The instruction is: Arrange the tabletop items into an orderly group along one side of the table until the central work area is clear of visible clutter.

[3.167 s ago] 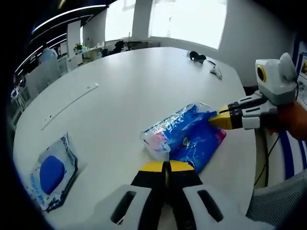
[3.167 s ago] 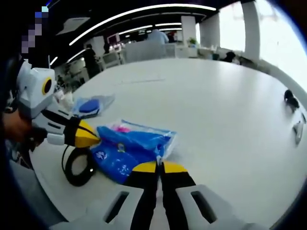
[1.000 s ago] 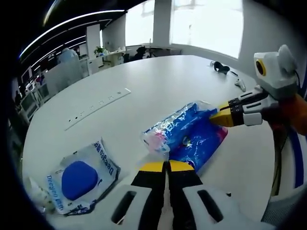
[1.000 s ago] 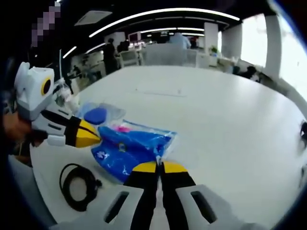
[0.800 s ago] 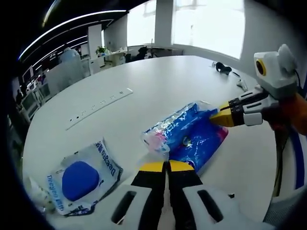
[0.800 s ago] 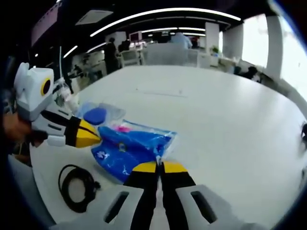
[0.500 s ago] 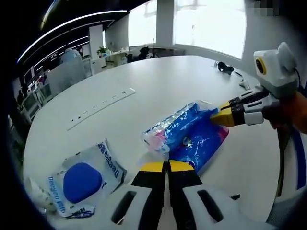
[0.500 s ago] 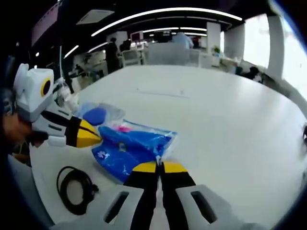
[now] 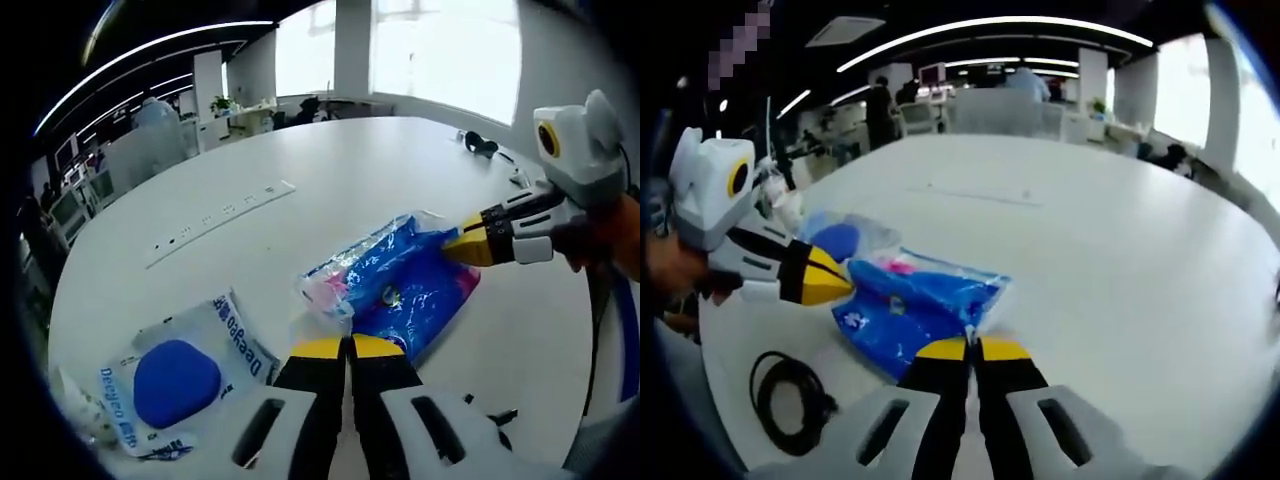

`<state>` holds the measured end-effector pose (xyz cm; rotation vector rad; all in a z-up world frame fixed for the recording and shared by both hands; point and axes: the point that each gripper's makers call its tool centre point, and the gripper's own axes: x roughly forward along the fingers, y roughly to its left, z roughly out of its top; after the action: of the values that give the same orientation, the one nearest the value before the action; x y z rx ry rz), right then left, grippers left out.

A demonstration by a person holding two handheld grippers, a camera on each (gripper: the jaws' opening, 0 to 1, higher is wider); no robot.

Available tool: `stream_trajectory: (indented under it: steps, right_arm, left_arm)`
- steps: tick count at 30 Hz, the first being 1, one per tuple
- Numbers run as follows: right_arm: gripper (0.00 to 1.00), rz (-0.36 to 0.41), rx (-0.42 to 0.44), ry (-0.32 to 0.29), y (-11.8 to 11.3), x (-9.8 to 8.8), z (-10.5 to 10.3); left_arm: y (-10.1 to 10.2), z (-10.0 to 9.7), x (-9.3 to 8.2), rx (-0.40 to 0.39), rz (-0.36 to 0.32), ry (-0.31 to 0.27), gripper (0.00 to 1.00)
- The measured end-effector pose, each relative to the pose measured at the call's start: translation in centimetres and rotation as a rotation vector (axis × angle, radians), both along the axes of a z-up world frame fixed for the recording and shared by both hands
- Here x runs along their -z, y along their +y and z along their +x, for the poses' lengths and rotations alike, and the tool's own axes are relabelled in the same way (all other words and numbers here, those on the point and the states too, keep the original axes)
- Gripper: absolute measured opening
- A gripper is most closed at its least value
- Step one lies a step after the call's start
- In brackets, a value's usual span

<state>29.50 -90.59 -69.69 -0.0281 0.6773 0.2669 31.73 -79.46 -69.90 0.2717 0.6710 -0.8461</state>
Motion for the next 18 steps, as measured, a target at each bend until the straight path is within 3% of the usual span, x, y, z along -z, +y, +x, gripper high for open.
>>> stream_trajectory:
  steps: [18]
  right_arm:
    - [0.0,-0.006,-0.025,0.023,0.4,1.4,1.7]
  left_arm:
    - [0.4,1.4,1.2,-0.026,0.012,0.008,0.0]
